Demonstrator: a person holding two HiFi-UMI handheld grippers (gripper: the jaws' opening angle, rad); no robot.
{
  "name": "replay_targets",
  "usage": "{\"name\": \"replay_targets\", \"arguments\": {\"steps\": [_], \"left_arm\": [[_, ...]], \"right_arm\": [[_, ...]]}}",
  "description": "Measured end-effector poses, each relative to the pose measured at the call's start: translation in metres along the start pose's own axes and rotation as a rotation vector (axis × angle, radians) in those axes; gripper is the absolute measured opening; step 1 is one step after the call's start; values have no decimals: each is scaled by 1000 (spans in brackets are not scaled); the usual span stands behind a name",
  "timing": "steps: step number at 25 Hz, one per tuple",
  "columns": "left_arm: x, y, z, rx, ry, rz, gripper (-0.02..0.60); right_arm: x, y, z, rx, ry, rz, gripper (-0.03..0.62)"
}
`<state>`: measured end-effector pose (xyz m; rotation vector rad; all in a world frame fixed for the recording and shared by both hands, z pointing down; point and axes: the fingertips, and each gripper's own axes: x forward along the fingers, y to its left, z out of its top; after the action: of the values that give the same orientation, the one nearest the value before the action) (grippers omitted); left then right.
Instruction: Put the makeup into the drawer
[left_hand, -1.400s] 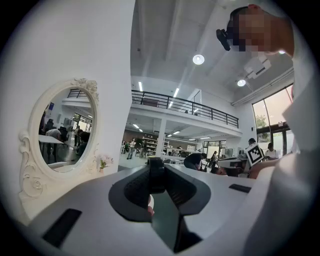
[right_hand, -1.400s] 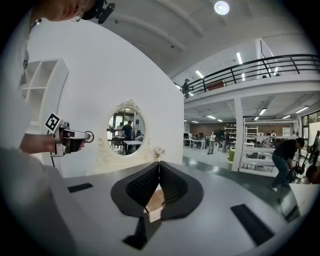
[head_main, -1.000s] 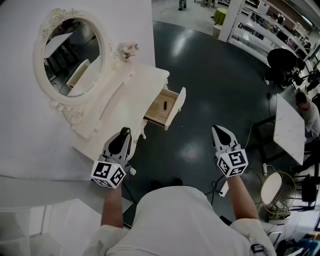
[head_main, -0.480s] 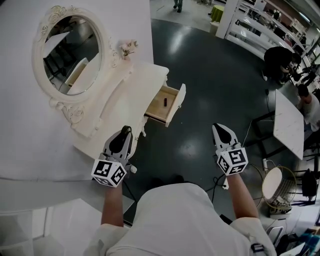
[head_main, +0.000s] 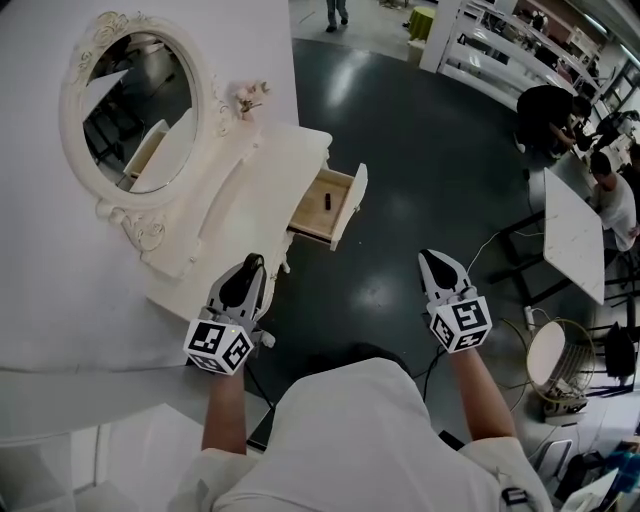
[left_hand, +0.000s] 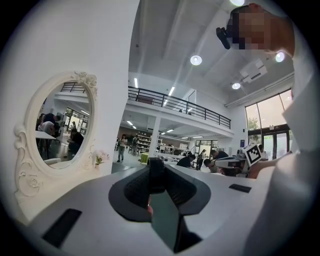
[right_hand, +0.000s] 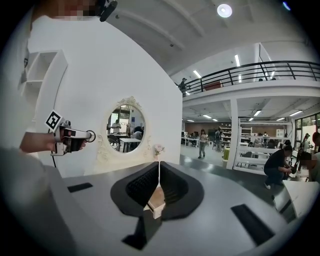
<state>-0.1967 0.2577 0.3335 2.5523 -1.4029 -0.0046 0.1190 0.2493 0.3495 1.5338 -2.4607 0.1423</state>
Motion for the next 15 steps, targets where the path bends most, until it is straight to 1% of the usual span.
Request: {"name": "replay_targets", "arguments": {"steps": [8, 15], "left_arm": [[24, 7, -5, -11, 14, 5, 77], [66, 17, -3, -19, -3, 35, 77]], "right_arm": [[22, -14, -3, 0, 17, 15, 29], [72, -47, -2, 2, 19, 58, 29]]}}
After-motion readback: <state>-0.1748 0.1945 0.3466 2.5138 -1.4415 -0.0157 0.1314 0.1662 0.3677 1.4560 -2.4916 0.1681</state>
